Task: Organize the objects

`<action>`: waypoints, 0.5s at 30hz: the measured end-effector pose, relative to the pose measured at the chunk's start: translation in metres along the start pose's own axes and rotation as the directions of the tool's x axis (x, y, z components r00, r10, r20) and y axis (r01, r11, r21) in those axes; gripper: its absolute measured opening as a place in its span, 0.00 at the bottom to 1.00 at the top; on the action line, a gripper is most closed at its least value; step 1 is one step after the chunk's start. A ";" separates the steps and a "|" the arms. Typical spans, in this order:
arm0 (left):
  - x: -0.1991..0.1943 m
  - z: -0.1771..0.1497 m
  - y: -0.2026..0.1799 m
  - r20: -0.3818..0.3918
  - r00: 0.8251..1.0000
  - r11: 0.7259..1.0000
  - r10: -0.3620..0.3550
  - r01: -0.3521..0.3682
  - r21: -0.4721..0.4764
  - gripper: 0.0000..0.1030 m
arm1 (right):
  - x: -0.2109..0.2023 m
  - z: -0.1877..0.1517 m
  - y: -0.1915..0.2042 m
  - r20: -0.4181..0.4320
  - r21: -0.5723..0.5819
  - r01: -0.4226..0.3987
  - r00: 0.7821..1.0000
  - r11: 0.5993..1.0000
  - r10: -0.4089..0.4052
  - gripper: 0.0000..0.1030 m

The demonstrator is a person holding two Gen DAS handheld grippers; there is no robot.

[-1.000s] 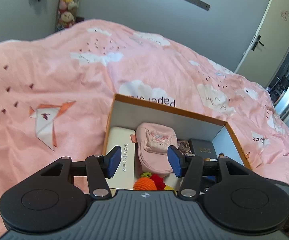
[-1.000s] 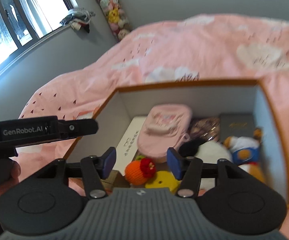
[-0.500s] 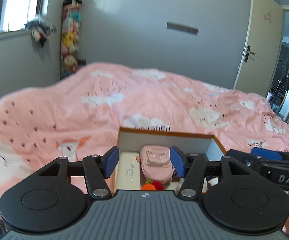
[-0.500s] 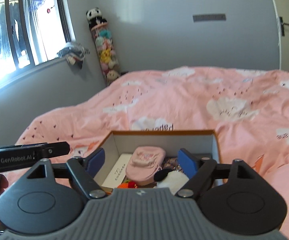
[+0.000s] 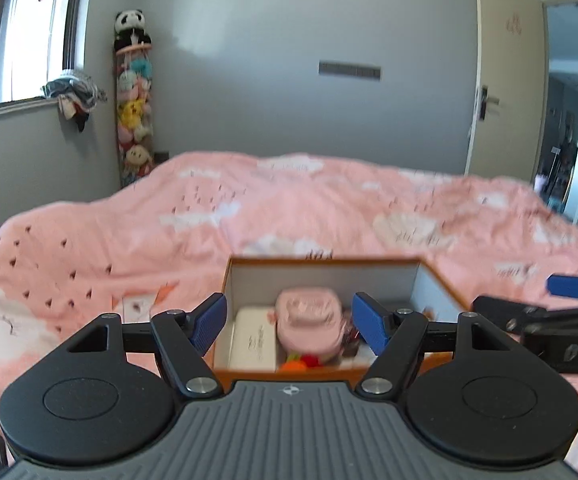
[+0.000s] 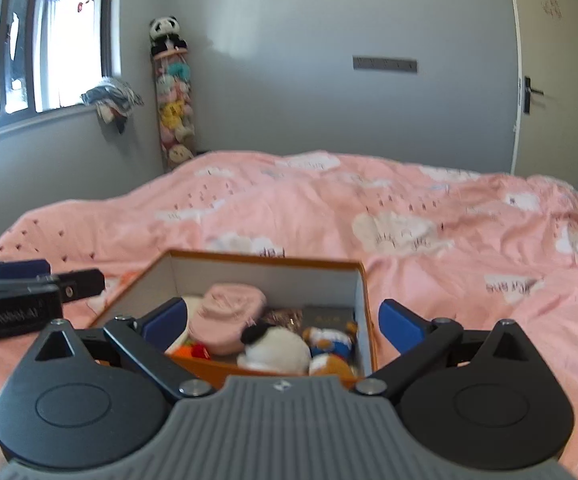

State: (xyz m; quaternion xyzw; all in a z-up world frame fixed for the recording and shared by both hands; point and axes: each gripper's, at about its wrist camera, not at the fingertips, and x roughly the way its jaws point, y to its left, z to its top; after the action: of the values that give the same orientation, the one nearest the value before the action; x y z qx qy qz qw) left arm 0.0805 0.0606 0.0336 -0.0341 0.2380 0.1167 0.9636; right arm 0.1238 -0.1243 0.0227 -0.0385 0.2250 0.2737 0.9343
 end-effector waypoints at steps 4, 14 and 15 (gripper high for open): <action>0.012 -0.018 0.000 -0.054 0.998 1.000 0.016 -0.015 0.012 0.80 | 0.016 -0.014 -0.004 -0.056 0.028 0.025 0.998 0.999 -0.024 0.99; 0.025 -0.038 0.001 -0.140 0.990 1.000 0.026 -0.026 0.004 0.80 | 0.034 -0.032 -0.003 -0.116 0.046 0.033 0.993 0.998 -0.028 0.99; 0.025 -0.038 0.001 -0.140 0.990 1.000 0.029 -0.029 0.007 0.80 | 0.034 -0.032 -0.001 -0.115 0.042 0.033 0.993 0.999 -0.028 0.99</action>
State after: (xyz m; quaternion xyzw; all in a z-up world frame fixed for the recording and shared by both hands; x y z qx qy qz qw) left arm 0.0848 0.0621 -0.0118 -0.0365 0.3057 0.1274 0.9429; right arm 0.1368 -0.1151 -0.0211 -0.0373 0.2836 0.2518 0.9246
